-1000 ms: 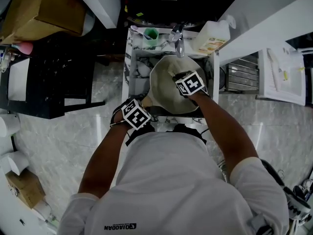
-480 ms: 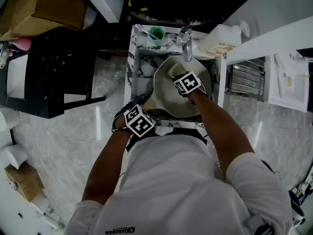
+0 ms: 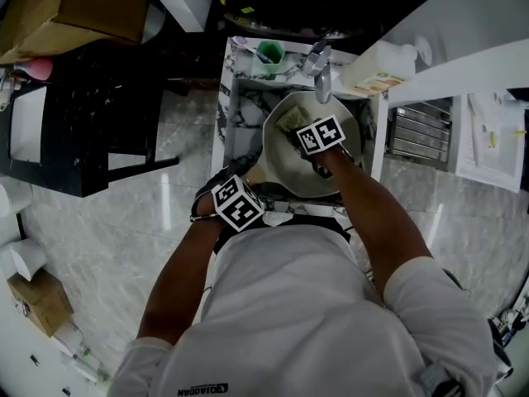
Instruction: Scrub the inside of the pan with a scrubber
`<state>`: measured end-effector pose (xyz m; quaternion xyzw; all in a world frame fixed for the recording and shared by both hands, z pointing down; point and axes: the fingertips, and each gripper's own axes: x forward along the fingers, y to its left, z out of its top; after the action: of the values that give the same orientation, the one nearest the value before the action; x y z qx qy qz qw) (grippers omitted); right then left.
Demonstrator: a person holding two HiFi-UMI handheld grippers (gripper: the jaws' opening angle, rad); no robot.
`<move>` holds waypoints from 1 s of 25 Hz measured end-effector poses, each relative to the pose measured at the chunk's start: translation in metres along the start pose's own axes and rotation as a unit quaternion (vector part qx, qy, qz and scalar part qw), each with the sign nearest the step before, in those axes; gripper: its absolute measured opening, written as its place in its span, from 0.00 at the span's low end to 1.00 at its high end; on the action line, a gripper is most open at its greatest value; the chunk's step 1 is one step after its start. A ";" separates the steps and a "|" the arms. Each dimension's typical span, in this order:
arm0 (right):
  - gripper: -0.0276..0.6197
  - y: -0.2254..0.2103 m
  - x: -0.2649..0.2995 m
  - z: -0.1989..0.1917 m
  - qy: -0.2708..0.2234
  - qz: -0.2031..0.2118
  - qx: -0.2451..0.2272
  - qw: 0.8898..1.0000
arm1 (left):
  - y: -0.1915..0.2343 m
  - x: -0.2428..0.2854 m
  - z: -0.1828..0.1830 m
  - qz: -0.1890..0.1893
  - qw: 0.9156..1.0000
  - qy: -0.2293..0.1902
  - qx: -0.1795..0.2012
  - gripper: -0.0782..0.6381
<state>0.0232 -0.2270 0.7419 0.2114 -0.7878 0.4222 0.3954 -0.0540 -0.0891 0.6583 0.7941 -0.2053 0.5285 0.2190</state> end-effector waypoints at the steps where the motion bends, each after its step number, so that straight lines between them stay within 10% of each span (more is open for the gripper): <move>1: 0.15 0.004 0.001 -0.002 0.003 0.007 -0.001 1.000 | 0.000 0.000 0.000 0.000 1.000 0.000 0.000 0.39; 25: 0.15 0.069 -0.007 -0.084 0.111 0.109 0.003 0.988 | -0.003 -0.002 0.001 -0.001 1.000 0.000 0.002 0.39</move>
<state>0.0189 -0.1186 0.7301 0.0769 -0.7562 0.4861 0.4312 -0.0522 -0.0874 0.6552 0.7944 -0.2035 0.5291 0.2180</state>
